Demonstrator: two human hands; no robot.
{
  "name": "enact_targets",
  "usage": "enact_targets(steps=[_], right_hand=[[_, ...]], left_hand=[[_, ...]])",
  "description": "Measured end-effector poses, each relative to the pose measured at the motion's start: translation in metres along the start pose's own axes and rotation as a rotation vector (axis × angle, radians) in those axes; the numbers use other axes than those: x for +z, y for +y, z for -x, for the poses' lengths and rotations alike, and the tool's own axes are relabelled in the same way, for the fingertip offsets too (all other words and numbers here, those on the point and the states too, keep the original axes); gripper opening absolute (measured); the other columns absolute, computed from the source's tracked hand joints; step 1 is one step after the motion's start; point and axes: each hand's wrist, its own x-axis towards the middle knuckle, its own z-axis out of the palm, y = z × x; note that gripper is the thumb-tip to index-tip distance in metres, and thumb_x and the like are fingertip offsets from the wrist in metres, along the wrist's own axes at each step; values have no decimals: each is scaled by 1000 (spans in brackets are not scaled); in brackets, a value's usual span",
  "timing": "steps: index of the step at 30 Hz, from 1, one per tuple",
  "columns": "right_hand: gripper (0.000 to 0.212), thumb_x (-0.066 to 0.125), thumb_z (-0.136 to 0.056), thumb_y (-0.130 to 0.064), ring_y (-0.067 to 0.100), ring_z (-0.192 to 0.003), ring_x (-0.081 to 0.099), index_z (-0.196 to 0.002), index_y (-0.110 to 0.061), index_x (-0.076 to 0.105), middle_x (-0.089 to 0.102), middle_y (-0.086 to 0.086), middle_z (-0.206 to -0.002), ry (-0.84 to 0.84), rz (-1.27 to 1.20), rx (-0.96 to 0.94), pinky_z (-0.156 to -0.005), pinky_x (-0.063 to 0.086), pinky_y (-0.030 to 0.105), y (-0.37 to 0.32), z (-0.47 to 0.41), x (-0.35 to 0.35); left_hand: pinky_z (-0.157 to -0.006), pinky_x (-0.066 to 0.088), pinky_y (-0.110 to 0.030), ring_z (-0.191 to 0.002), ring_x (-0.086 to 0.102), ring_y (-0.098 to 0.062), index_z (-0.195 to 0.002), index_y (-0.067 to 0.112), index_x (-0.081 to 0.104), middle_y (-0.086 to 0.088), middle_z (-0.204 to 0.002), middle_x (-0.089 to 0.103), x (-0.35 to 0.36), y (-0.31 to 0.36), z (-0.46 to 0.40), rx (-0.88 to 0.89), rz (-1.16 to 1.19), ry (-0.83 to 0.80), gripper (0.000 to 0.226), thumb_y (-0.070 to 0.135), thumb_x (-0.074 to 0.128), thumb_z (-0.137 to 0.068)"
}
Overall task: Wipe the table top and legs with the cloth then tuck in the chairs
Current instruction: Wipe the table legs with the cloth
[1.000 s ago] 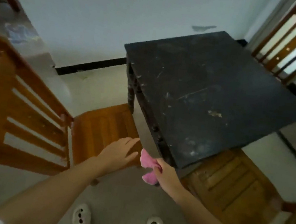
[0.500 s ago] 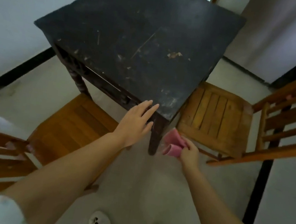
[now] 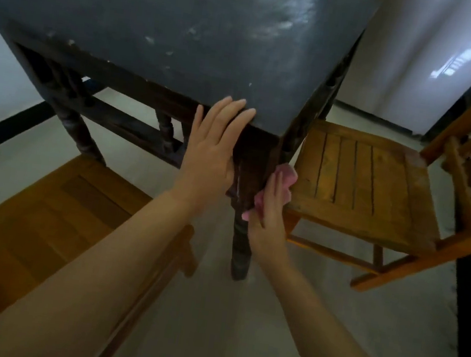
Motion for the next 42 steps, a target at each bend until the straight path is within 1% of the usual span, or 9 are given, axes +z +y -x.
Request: enact_targets(steps=[8,14,16,20,23,28,32,36,42], right_hand=[[71,44,-93,2,-2,-133,5,-149,-18,4,1,-6,-157,73,161,-161,-83,13,-15,122,18,37],[63,49,-90,4,0,-120,45,-143,-24,32,40,-3,-143,69,62,-219,-91,47,15,158,30,22],[54,50,-87,8,-13,-121,35,-135,-18,42,40,-4,-138,167,120,-373,-103,36,15,133,34,3],[36,45,-90,-4,8,-127,34,-125,3,51,38,9,-134,303,309,-935,-107,30,12,56,10,-23],[35,39,-98,-11,27,-135,33,-131,-1,47,37,10,-143,222,545,-1065,-110,35,35,34,-24,-15],[61,41,-83,-4,30,-144,8,-142,-12,29,20,11,-154,115,1119,-999,-117,5,49,104,-21,13],[91,70,-64,-7,25,-144,6,-142,-19,25,11,3,-155,-79,1209,-917,-116,10,49,194,14,29],[94,86,-42,-10,27,-137,26,-129,-20,53,39,1,-146,-319,1384,-784,-106,25,47,252,43,56],[75,71,-71,-8,27,-142,8,-139,-16,40,20,5,-155,-524,1413,-679,-111,7,49,277,60,73]], left_hand=[[-111,18,-58,-137,24,-34,-138,4,35,-18,-144,32,34,-23,6,209,9,260,52,7,42,-86],[-114,3,-47,-142,7,-23,-146,16,18,-10,-153,18,101,-51,99,33,-159,160,79,-12,49,-78],[-114,-5,-47,-141,-7,-14,-147,21,10,-4,-156,8,114,-58,126,-105,-156,61,80,-10,45,-81],[-112,-9,-43,-140,-9,-14,-146,20,14,-4,-155,9,108,-71,128,-141,-205,46,76,-9,44,-83],[-113,-2,-42,-143,8,-22,-144,15,26,-8,-152,23,102,-75,121,-130,-216,95,71,-12,43,-80],[-113,-2,-45,-142,11,-20,-144,17,25,-6,-151,25,102,-78,122,-124,-262,87,73,-10,45,-79],[-113,-1,-49,-143,8,-20,-145,18,20,-5,-153,20,104,-75,123,-137,-322,64,73,-6,44,-81],[-113,-4,-47,-143,-3,-20,-147,21,9,-4,-156,6,104,-71,126,-115,-298,-17,74,-3,42,-86],[-111,4,-51,-142,6,-30,-147,17,14,-15,-155,7,124,-66,147,43,-279,-48,57,20,29,-92]])
